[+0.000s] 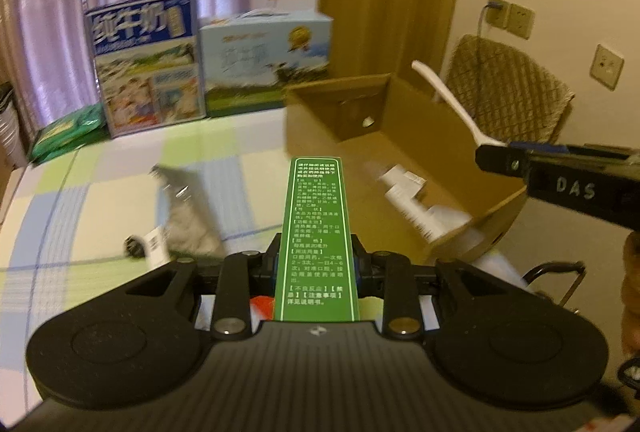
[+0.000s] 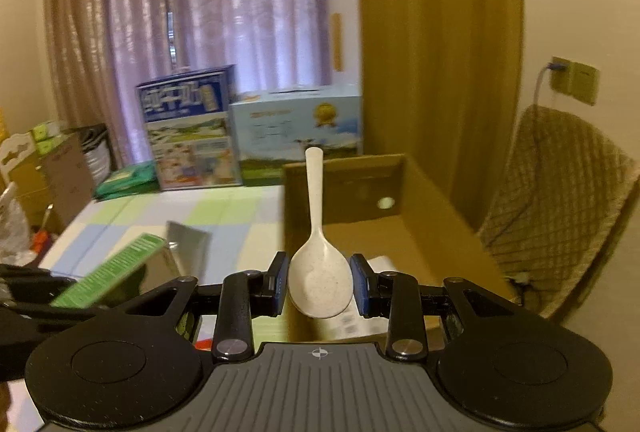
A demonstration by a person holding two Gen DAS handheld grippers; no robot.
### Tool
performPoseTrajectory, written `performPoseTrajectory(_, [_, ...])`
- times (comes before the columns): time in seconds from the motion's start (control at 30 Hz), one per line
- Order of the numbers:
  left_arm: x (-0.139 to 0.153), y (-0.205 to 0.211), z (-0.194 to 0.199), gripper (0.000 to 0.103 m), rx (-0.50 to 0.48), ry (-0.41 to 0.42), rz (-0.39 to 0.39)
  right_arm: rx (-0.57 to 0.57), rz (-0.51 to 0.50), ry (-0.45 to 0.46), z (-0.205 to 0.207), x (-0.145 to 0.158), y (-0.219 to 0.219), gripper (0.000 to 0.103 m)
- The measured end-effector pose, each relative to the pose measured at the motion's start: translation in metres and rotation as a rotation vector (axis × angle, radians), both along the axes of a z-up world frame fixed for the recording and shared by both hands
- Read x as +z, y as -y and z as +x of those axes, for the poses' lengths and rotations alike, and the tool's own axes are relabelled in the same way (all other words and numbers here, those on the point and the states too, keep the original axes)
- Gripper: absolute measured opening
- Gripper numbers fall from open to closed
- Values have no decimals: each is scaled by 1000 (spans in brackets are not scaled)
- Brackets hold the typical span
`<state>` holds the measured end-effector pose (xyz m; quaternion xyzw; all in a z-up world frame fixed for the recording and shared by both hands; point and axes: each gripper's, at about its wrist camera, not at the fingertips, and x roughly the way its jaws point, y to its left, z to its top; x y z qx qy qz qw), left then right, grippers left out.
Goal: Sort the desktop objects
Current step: 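Carry the green box and spoon with both grippers over the cardboard box, then open both grippers to drop the green box and spoon into the cardboard box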
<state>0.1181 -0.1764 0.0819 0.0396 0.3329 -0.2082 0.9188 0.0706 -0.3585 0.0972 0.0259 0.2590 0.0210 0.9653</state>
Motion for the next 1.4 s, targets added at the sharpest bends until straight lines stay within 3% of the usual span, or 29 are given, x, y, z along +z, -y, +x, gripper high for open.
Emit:
performPoseTrajectory(0.27, [6,62,25,25,-76,-11,-30,-54,-3,-26,18,-1,57,30])
performPoseTrajectory(0.73, [-17,115,70,26,-107,-46,-63,-63,10,-62,63,-26,87,30])
performPoseTrajectory(0.8, [-19,117,76,26,-108,-37,-73,-63,8,-68,67,-30,88,30])
performPoseTrajectory(0.87, [-20,117,83,34,-103,-43,-83,-64,7,-75,70,-34,89,30])
performPoseTrajectory(1.4, [-25,76,70,34,-37,-25,-44,-50,12,-95,74,-46,84,30])
